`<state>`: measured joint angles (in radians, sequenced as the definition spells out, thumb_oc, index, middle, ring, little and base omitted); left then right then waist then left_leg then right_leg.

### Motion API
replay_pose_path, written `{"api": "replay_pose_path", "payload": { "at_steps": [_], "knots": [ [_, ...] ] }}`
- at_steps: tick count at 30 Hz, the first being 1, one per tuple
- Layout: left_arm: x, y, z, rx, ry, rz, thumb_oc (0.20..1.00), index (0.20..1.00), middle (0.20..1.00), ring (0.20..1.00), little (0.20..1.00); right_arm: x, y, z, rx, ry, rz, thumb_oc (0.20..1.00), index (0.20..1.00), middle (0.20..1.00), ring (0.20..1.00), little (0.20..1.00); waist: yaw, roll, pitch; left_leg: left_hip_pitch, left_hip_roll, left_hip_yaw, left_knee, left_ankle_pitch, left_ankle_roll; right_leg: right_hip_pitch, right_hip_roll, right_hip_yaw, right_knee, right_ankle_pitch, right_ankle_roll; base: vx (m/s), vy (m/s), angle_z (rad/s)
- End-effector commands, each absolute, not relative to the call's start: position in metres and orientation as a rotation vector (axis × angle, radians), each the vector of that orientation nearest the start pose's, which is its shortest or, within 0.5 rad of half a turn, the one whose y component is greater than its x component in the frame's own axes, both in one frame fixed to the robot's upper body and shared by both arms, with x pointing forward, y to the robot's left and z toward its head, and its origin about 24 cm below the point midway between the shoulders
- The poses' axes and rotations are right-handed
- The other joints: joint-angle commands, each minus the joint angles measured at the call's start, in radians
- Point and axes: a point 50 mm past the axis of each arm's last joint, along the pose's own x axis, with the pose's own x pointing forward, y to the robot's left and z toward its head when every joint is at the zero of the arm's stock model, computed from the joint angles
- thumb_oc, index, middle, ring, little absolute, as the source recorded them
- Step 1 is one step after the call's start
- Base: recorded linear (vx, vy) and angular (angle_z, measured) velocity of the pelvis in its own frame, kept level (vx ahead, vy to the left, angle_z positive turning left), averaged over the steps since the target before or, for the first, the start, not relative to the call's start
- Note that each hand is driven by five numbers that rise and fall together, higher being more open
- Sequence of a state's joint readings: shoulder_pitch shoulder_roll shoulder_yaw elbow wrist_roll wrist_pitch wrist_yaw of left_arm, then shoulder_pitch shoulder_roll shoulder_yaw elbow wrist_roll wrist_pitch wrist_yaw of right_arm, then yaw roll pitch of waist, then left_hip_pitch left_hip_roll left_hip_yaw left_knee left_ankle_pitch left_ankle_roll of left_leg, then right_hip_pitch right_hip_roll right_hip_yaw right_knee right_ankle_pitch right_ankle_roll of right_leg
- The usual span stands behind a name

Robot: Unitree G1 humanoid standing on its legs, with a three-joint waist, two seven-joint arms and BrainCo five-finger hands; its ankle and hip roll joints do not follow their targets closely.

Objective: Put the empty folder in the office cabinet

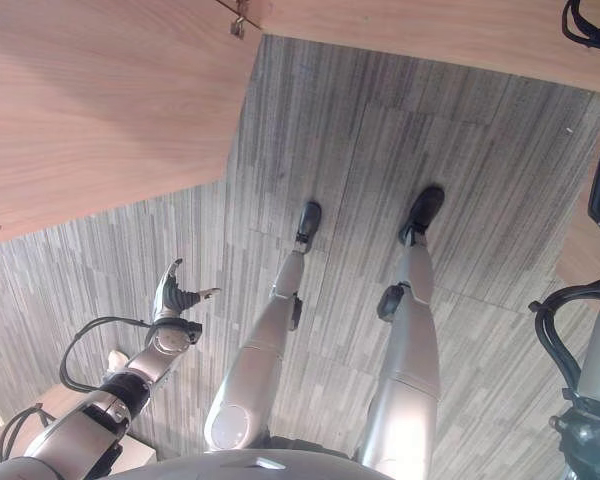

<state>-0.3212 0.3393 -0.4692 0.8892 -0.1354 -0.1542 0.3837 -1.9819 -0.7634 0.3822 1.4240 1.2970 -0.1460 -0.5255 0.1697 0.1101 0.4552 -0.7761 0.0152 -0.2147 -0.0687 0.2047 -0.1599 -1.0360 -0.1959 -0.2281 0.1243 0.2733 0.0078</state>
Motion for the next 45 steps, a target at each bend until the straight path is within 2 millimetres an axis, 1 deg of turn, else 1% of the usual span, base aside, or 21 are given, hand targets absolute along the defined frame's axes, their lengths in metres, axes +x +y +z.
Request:
{"api": "replay_pose_path", "payload": {
  "at_steps": [1, 7, 11, 13, 17, 19, 20, 21, 22, 25, 38, 45],
  "knots": [
    [0.266, 0.234, -0.053, 0.591, 0.432, 0.195, 1.0, 1.0, 1.0, 1.0, 1.0, 0.324, -0.284, 0.485, 0.77, -0.696, -0.616, 1.0, 1.0, 1.0, 1.0, 1.0, 0.011, -0.008, -0.004, 0.202, 0.094, -0.04, -0.019, -0.246, -0.031, -0.02, -0.056, 0.077, 0.27, -0.316, 0.174, 0.0, 0.0, 0.0],
    [0.271, 0.233, -0.048, 0.581, 0.415, 0.2, 1.0, 1.0, 1.0, 1.0, 1.0, 0.33, -0.281, 0.479, 0.755, -0.64, -0.615, 1.0, 1.0, 1.0, 1.0, 1.0, 0.005, -0.015, -0.002, 0.203, 0.098, -0.037, -0.019, -0.249, -0.034, -0.016, -0.052, 0.075, 0.26, -0.312, 0.172, 0.0, 0.0, 0.0],
    [0.276, 0.231, -0.044, 0.572, 0.4, 0.199, 1.0, 1.0, 1.0, 1.0, 1.0, 0.331, -0.287, 0.472, 0.803, -0.601, -0.643, 1.0, 1.0, 1.0, 1.0, 1.0, -0.002, -0.018, 0.001, 0.202, 0.101, -0.031, -0.019, -0.252, -0.034, -0.016, -0.045, 0.075, 0.25, -0.308, 0.172, 0.0, 0.0, 0.0],
    [0.279, 0.23, -0.04, 0.562, 0.386, 0.198, 1.0, 1.0, 1.0, 1.0, 1.0, 0.332, -0.293, 0.465, 0.838, -0.566, -0.675, 1.0, 1.0, 1.0, 1.0, 1.0, -0.009, -0.018, 0.002, 0.202, 0.102, -0.027, -0.019, -0.254, -0.032, -0.013, -0.04, 0.079, 0.245, -0.306, 0.172, 0.0, 0.018, -0.01],
    [0.288, 0.229, -0.032, 0.541, 0.356, 0.211, 1.0, 1.0, 1.0, 1.0, 1.0, 0.337, -0.289, 0.46, 0.846, -0.528, -0.671, 1.0, 1.0, 1.0, 1.0, 1.0, -0.018, -0.022, 0.006, 0.203, 0.105, -0.023, -0.019, -0.254, -0.033, -0.005, -0.038, 0.078, 0.236, -0.303, 0.172, 0.0, 0.007, -0.01],
    [0.288, 0.229, -0.032, 0.541, 0.356, 0.212, 1.0, 1.0, 1.0, 1.0, 1.0, 0.337, -0.289, 0.46, 0.846, -0.527, -0.67, 1.0, 1.0, 1.0, 1.0, 1.0, -0.018, -0.022, 0.007, 0.203, 0.106, -0.023, -0.019, -0.254, -0.033, -0.004, -0.038, 0.078, 0.234, -0.302, 0.172, 0.0, 0.0, 0.0],
    [0.288, 0.229, -0.031, 0.54, 0.357, 0.211, 1.0, 1.0, 1.0, 1.0, 1.0, 0.338, -0.288, 0.46, 0.831, -0.522, -0.671, 0.555, 0.555, 0.555, 0.555, 0.555, -0.019, -0.023, 0.008, 0.203, 0.105, -0.023, -0.019, -0.254, -0.033, -0.003, -0.037, 0.078, 0.232, -0.302, 0.171, 0.0, 0.0, 0.0],
    [0.289, 0.229, -0.031, 0.542, 0.355, 0.211, 1.0, 1.0, 1.0, 1.0, 1.0, 0.338, -0.286, 0.46, 0.823, -0.52, -0.669, 0.263, 0.263, 0.263, 0.263, 0.263, -0.02, -0.025, 0.008, 0.203, 0.105, -0.022, -0.019, -0.255, -0.033, -0.002, -0.037, 0.078, 0.228, -0.301, 0.171, 0.0, 0.0, 0.0],
    [0.289, 0.229, -0.031, 0.541, 0.354, 0.213, 1.0, 1.0, 1.0, 1.0, 1.0, 0.339, -0.285, 0.46, 0.823, -0.518, -0.667, 0.2, 0.2, 0.2, 0.2, 0.2, -0.02, -0.026, 0.01, 0.202, 0.105, -0.022, -0.019, -0.254, -0.033, -0.002, -0.036, 0.079, 0.228, -0.299, 0.171, -0.01, 0.019, -0.03],
    [0.29, 0.23, -0.029, 0.534, 0.351, 0.219, 1.0, 1.0, 1.0, 1.0, 1.0, 0.339, -0.285, 0.459, 0.807, -0.512, -0.674, 0.2, 0.2, 0.2, 0.2, 0.2, -0.022, -0.029, 0.013, 0.2, 0.105, -0.019, -0.019, -0.254, -0.035, -0.001, -0.035, 0.079, 0.223, -0.296, 0.171, 0.0, 0.0, 0.0],
    [0.288, 0.232, -0.024, 0.503, 0.328, 0.215, 1.0, 1.0, 1.0, 1.0, 1.0, 0.339, -0.284, 0.46, 0.78, -0.5, -0.673, 0.2, 0.2, 0.2, 0.2, 0.2, -0.021, -0.023, 0.021, 0.204, 0.107, -0.014, -0.019, -0.257, -0.038, 0.009, -0.027, 0.078, 0.208, -0.292, 0.167, 0.0, 0.0, 0.0],
    [0.285, 0.238, -0.023, 0.491, 0.324, 0.235, 1.0, 1.0, 1.0, 1.0, 1.0, 0.341, -0.279, 0.461, 0.779, -0.506, -0.661, 0.2, 0.2, 0.2, 0.2, 0.2, -0.018, -0.018, 0.021, 0.207, 0.114, -0.009, -0.019, -0.26, -0.038, 0.006, -0.023, 0.08, 0.206, -0.295, 0.166, 0.0, 0.0, 0.0]
  ]
}}
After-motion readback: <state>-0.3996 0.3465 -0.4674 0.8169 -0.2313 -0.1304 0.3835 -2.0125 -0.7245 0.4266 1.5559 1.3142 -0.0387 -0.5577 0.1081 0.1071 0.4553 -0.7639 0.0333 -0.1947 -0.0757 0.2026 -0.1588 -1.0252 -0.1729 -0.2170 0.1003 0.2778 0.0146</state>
